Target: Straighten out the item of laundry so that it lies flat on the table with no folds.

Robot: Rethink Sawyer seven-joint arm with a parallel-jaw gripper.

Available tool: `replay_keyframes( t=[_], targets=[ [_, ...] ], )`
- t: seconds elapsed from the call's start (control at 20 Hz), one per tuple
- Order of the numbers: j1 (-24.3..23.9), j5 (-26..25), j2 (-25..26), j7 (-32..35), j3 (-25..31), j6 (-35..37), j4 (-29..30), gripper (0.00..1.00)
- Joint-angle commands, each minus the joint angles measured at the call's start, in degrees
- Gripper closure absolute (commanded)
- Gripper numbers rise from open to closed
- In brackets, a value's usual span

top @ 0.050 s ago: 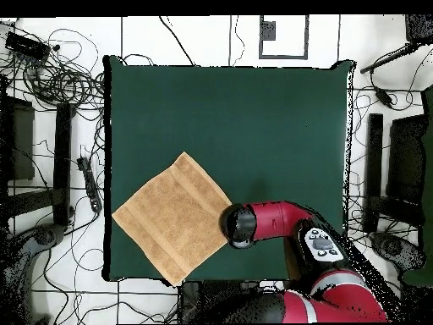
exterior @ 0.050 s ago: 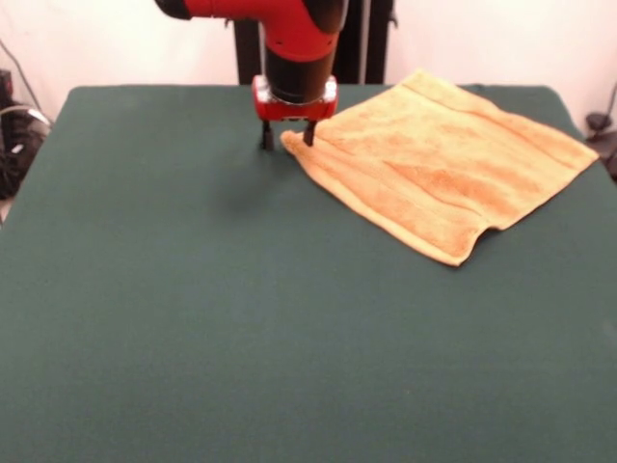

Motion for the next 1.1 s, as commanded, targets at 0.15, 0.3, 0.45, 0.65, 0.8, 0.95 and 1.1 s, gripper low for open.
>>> replay_keyframes(
  t=[0.15, 0.3, 0.45, 0.65, 0.8, 0.95, 1.1],
  targets=[
    [-3.0, -12.4, 18.1, 12.3, -16.1, -15.8, -10.6, 0.00],
    [-2.0, -12.3, 18.4, 12.7, -17.0, -16.0, -10.8, 0.00],
    [-1.0, -12.1, 18.7, 13.2, -18.0, -16.1, -11.1, 0.00],
    [-0.4, -11.1, 19.0, 12.9, -18.7, -16.4, -11.3, 0.00],
    [-0.1, -10.9, 19.2, 12.3, -18.9, -16.4, -11.5, 0.00],
    [0.4, -10.3, 19.2, 12.3, -19.6, -16.5, -11.3, 0.00],
    [1.2, -10.3, 19.3, 12.3, -20.2, -15.9, -11.5, 0.00]
  ],
)
